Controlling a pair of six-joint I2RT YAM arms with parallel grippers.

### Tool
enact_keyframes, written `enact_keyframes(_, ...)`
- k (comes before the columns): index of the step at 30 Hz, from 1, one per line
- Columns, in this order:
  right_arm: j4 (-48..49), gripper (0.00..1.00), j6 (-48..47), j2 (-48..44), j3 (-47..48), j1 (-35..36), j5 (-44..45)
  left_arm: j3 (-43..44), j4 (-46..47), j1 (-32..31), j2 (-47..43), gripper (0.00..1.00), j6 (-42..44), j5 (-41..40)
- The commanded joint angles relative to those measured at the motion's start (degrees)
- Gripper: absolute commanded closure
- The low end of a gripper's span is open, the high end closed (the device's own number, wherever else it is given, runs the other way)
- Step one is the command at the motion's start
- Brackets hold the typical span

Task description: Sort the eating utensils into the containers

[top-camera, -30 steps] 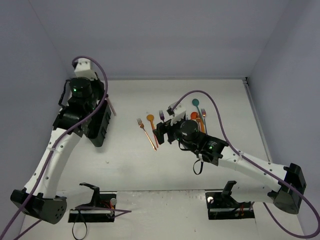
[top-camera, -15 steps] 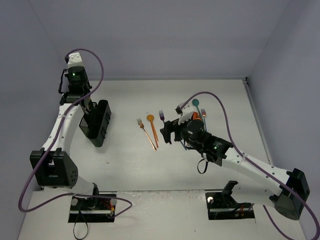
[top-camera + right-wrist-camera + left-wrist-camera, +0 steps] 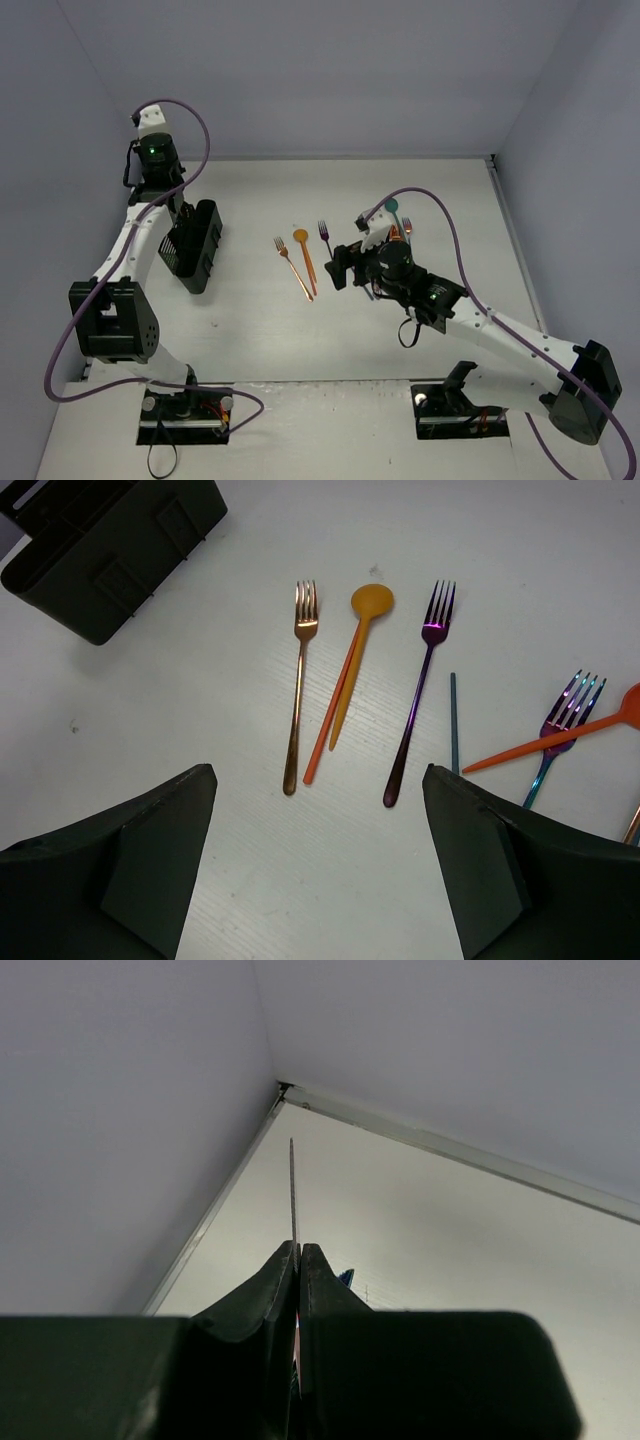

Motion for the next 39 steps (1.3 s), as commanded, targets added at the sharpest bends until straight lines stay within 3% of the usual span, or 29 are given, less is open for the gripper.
enact_keyframes(1,3.3,0.18,1.1,-0.2,0.6,-0.2,-0.8,-3.5,5.2,0.3,-2.5,1.00,-2.6,-1.3)
enact_keyframes(4,3.2,0.19,1.3,-0.3,0.4,-0.2,-0.5,-6.1,4.8,0.3,-3.6,1.00,-4.3,-1.5)
enact_keyframes(7,3.0,0.19,1.8,-0.3,0.2,-0.3,-0.2,-6.3,1.7,0.3,-4.0,0.92,-5.6,-1.2)
enact_keyframes(13,1.9,0.19,2.0,-0.2,0.3,-0.2,1.0,-3.1,-8.0,0.3,-6.3,0.64,-7.0,-0.1)
enact_keyframes(16,0.7,0.19,2.1,-0.6,0.6,-0.2,2.3,-0.1,-15.7,0.3,-8.5,0.43,-8.7,2.2)
enact_keyframes(20,-1.7,0.19,2.4,-1.5,0.8,-0.3,5.1,2.6,-25.4,-1.1,-12.1,0.33,-13.1,7.6)
enact_keyframes(25,-5.5,0.19,2.8,-2.9,1.4,-0.4,8.6,2.4,-35.8,-8.8,-14.7,0.32,-18.9,13.8)
enact_keyframes(30,-9.1,0.19,3.9,-5.4,1.3,-0.4,11.4,-1.4,-37.1,-18.5,-14.5,0.32,-28.7,17.5)
enact_keyframes(36,-11.4,0.19,5.7,-7.0,0.2,-0.5,13.5,-2.1,-36.9,-30.0,-3.6,0.32,-38.6,12.8)
enact_keyframes(39,-11.9,0.19,6.0,-7.5,-0.4,-0.5,13.5,-1.4,-36.8,-32.0,0.9,0.33,-43.0,11.4)
